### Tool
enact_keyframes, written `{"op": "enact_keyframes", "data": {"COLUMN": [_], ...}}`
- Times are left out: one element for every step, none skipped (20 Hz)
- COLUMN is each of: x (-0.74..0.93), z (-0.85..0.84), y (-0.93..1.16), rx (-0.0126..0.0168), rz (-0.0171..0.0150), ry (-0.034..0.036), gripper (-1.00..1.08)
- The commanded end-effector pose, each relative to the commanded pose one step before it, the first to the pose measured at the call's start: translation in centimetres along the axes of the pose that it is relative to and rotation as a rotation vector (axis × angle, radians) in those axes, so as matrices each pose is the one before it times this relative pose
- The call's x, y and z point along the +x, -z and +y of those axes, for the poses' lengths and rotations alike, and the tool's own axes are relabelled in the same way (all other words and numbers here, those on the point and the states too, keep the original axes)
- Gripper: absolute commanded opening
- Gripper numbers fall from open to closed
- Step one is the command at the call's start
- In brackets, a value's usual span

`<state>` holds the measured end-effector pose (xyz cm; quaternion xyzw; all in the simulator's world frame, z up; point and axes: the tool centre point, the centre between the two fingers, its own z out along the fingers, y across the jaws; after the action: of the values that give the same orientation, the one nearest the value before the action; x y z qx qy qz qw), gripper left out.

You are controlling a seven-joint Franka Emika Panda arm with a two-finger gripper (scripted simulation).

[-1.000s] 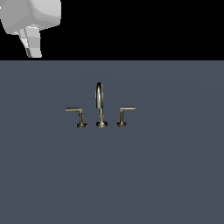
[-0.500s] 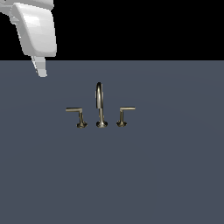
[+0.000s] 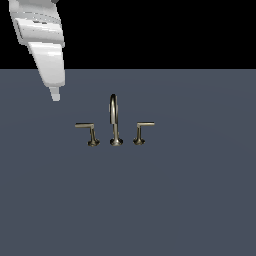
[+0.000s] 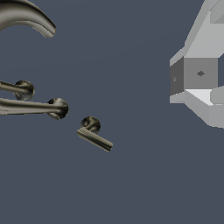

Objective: Turn on the faucet by rotating a designated handle.

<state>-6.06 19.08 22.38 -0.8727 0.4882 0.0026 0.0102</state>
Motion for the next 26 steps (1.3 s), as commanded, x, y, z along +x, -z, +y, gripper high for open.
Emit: {"op": "enact_keyframes", "data": {"x": [0.416, 0.173, 0.179, 0.184, 0.192, 0.198, 0.207, 0.216, 0.226, 0.236, 0.240, 0.240, 0.239, 0.235, 0.231, 0.225, 0.220, 0.212, 0.202, 0.190, 0.178, 0.166, 0.155, 0.142, 0.132, 0.122], "z": [-0.990, -0.402, -0.411, -0.423, -0.435, -0.450, -0.467, -0.485, -0.506, -0.528, -0.536, -0.536, -0.534, -0.528, -0.519, -0.509, -0.497, -0.481, -0.460, -0.434, -0.407, -0.384, -0.357, -0.330, -0.309, -0.285], "y": [-1.052, -0.429, -0.440, -0.452, -0.466, -0.482, -0.499, -0.517, -0.538, -0.559, -0.564, -0.561, -0.555, -0.544, -0.531, -0.516, -0.498, -0.477, -0.453, -0.425, -0.396, -0.367, -0.334, -0.301, -0.277, -0.253], "rx": [-0.00026, -0.00041, -0.00045, -0.00049, -0.00053, -0.00057, -0.00060, -0.00063, -0.00066, -0.00068, -0.00068, -0.00066, -0.00063, -0.00060, -0.00056, -0.00052, -0.00048, -0.00044, -0.00041, -0.00037, -0.00033, -0.00030, -0.00026, -0.00023, -0.00021, -0.00019], "rz": [0.00176, 0.00071, 0.00077, 0.00083, 0.00089, 0.00095, 0.00101, 0.00107, 0.00113, 0.00118, 0.00118, 0.00116, 0.00111, 0.00106, 0.00100, 0.00091, 0.00079, 0.00068, 0.00060, 0.00054, 0.00046, 0.00032, 0.00015, 0.00001, -0.00008, -0.00012], "ry": [-0.03813, -0.01550, -0.01589, -0.01633, -0.01685, -0.01740, -0.01804, -0.01875, -0.01954, -0.02036, -0.02063, -0.02062, -0.02049, -0.02020, -0.01981, -0.01937, -0.01885, -0.01821, -0.01737, -0.01637, -0.01533, -0.01437, -0.01331, -0.01221, -0.01138, -0.01047], "gripper": [-1.00, -1.00, -1.00, -1.00, -1.00, -1.00, -1.00, -1.00, -1.00, -1.00, -1.00, -1.00, -1.00, -1.00, -1.00, -1.00, -1.00, -1.00, -1.00, -1.00, -1.00, -1.00, -1.00, -1.00, -1.00, -1.00]}}
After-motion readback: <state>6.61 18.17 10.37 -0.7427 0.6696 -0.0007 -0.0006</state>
